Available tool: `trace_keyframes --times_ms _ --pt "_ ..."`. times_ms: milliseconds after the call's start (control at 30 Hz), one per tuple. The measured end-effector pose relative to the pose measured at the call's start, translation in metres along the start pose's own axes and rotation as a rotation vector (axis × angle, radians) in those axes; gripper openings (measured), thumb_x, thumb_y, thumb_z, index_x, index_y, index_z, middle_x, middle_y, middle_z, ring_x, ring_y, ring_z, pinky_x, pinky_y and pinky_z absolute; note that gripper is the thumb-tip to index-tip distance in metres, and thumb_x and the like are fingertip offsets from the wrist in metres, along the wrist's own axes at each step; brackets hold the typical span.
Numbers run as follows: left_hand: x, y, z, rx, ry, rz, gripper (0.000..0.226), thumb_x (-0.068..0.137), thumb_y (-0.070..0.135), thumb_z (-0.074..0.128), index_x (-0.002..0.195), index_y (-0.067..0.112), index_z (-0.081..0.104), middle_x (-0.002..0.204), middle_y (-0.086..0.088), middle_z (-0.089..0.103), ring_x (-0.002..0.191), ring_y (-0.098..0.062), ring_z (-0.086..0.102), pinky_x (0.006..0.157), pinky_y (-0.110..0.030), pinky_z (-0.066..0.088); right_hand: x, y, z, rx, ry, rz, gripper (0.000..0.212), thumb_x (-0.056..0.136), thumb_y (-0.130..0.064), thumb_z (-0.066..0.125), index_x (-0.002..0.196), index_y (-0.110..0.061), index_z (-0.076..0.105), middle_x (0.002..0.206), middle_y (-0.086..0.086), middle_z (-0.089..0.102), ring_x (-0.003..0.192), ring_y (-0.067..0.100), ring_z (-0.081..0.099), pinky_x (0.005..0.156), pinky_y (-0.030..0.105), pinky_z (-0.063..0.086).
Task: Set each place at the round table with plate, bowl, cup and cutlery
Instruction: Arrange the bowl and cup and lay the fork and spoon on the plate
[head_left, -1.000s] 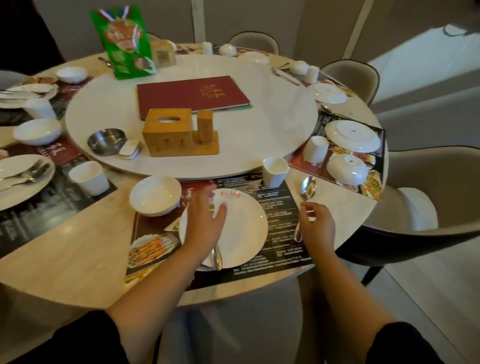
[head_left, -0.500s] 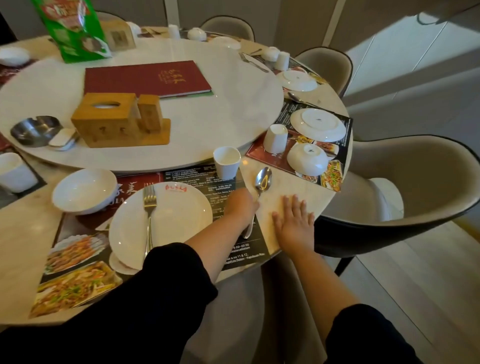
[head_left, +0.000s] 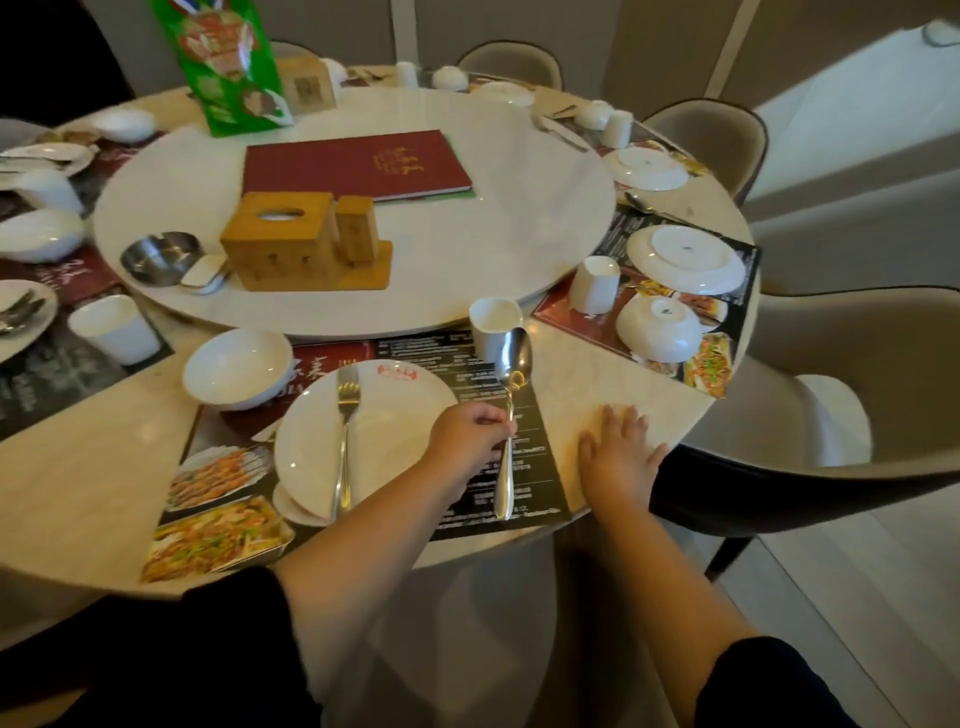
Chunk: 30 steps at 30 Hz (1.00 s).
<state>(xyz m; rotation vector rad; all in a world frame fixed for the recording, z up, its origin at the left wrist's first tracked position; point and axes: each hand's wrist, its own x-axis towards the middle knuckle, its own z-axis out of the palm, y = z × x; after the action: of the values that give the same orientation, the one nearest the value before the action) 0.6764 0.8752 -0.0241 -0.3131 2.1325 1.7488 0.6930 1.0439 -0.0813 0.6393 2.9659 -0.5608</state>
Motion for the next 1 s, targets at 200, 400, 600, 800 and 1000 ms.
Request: trace_keyframes --times_ms 200,400,600,800,1000 --pt "-0.016 -0.020 -0.076 -0.116 0.191 -0.076 0.005 0.084 0.002 0.065 0.089 0.004 0.065 0.089 -0.010 0.066 0.079 -0.020 0.063 0.068 -0.024 0.053 -0.033 -0.075 0.015 0.249 0.007 -0.408 0.051 0.100 -0.037 0.032 0.148 -0.022 0.023 0.159 0.002 0.011 0.147 0.019 0.001 0.117 0.042 -0.003" --pt "-0.006 -0.026 -0.101 -0.061 0.249 -0.128 0.011 0.083 0.001 0.067 0.094 0.000 0.066 0.083 -0.010 0.063 0.070 -0.015 0.061 0.059 -0.018 0.054 -0.041 -0.099 0.044 0.265 -0.159 -0.522 0.061 0.098 -0.050 0.026 0.150 -0.022 0.013 0.159 -0.004 0.012 0.146 0.013 -0.001 0.118 0.037 -0.001" --pt "0.008 -0.030 -0.103 0.091 0.271 -0.161 0.020 0.081 0.002 0.070 0.099 -0.002 0.066 0.089 -0.016 0.065 0.071 -0.021 0.064 0.068 -0.026 0.056 -0.044 -0.097 0.050 0.261 -0.147 -0.510 0.065 0.096 -0.054 0.023 0.151 -0.022 0.009 0.159 -0.006 0.011 0.146 0.008 0.001 0.117 0.031 -0.003" --pt "0.012 -0.023 -0.104 0.282 0.283 -0.153 0.013 0.078 0.008 0.074 0.090 0.005 0.069 0.085 -0.012 0.067 0.076 -0.027 0.068 0.078 -0.035 0.058 -0.046 -0.096 0.050 0.290 -0.130 -0.511 0.065 0.096 -0.053 0.025 0.151 -0.020 0.010 0.159 -0.004 0.011 0.146 0.010 0.000 0.116 0.028 -0.004" --pt "0.012 -0.024 -0.102 0.522 0.311 -0.061 0.022 0.075 0.019 0.078 0.090 0.003 0.072 0.089 -0.014 0.072 0.084 -0.028 0.070 0.084 -0.039 0.057 -0.050 -0.096 0.048 0.342 -0.098 -0.517 0.063 0.096 -0.050 0.028 0.150 -0.019 0.015 0.158 -0.003 0.016 0.146 0.011 0.003 0.117 0.028 0.000"
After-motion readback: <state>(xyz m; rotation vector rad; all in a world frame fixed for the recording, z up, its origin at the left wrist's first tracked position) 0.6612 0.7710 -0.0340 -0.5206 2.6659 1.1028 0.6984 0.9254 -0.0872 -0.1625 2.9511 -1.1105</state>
